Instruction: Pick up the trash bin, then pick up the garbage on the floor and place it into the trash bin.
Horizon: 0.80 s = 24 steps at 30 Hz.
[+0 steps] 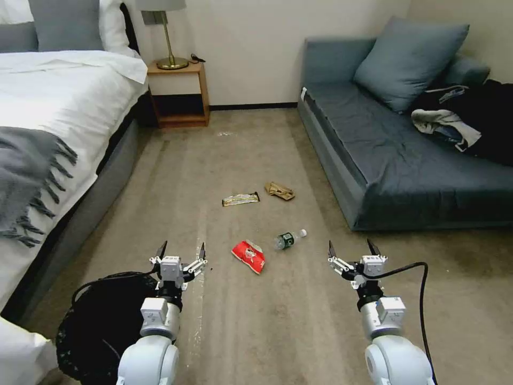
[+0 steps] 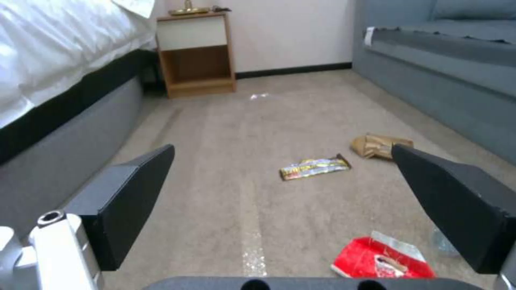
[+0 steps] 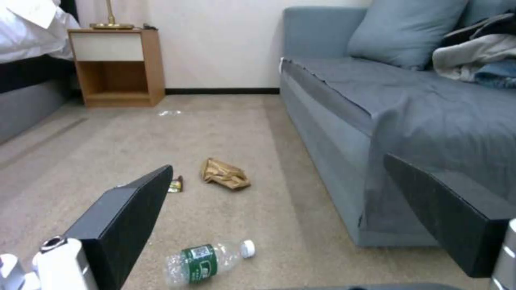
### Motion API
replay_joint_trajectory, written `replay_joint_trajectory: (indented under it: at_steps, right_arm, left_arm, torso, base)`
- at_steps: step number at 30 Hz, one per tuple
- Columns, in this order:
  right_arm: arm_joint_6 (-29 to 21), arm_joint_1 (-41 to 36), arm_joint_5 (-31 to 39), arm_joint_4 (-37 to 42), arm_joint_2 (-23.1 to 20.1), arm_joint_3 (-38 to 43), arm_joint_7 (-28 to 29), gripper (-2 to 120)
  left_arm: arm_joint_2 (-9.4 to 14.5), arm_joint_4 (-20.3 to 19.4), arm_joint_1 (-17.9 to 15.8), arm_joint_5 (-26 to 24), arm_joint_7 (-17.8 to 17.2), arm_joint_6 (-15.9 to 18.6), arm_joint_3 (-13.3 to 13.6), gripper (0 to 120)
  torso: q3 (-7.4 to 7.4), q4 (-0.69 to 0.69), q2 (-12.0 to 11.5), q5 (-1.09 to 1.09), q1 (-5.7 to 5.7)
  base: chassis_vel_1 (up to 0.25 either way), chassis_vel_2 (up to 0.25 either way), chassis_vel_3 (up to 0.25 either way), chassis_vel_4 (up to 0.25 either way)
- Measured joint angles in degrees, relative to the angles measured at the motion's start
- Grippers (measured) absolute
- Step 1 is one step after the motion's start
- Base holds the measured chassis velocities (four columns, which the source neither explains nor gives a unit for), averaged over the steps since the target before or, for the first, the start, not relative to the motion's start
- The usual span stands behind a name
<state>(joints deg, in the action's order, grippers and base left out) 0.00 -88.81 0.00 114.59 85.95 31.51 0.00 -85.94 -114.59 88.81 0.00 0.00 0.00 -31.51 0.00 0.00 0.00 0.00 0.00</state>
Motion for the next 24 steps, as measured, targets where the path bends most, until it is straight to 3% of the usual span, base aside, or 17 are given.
replay_joint_trajectory:
  at_steps: [8,13,16,17,20,24]
  right_arm:
    - [0.0,0.0,0.0,0.0,0.0,0.0,0.0,100]
    - [-0.1,-3.5,2.7,3.1,-2.2,-0.9,1.3,100]
    - [-0.6,-9.9,7.6,8.7,-6.2,-2.5,3.6,100]
    - [-0.6,-9.9,7.6,8.7,-6.2,-2.5,3.6,100]
    - [-1.0,-16.0,12.4,14.1,-10.1,-4.1,5.9,100]
    - [-1.5,-22.1,17.2,19.5,-14.0,-5.7,8.2,100]
  left_arm:
    - [0.0,-0.1,0.1,0.0,-0.1,0.0,0.0,100]
    - [3.0,-5.3,5.4,-4.7,-6.1,-1.5,-1.5,100]
    - [6.3,-11.2,11.6,-10.2,-13.0,-3.4,-3.3,100]
    - [6.3,-11.2,11.6,-10.2,-13.0,-3.4,-3.3,100]
    - [9.5,-16.8,17.3,-15.3,-19.5,-5.1,-4.9,100]
    - [13.1,-20.1,19.3,-16.9,-21.7,-3.7,-7.4,100]
  torso:
    - [0.0,0.0,0.0,0.0,0.0]
    - [0.0,0.0,0.0,0.02,0.0]
    - [-0.01,0.0,0.0,0.0,0.0]
    - [-0.01,0.0,0.0,0.0,0.0]
    - [-0.01,0.01,0.0,0.01,0.0]
    - [-0.02,-0.01,0.0,0.05,0.0]
  base:
    - [0.0,0.0,0.0,0.0]
    - [0.0,0.0,0.0,0.0]
    - [0.0,0.0,0.0,0.0]
    - [0.0,0.0,0.0,0.0]
    - [0.0,0.0,0.0,0.0]
    - [0.0,0.0,0.0,0.0]
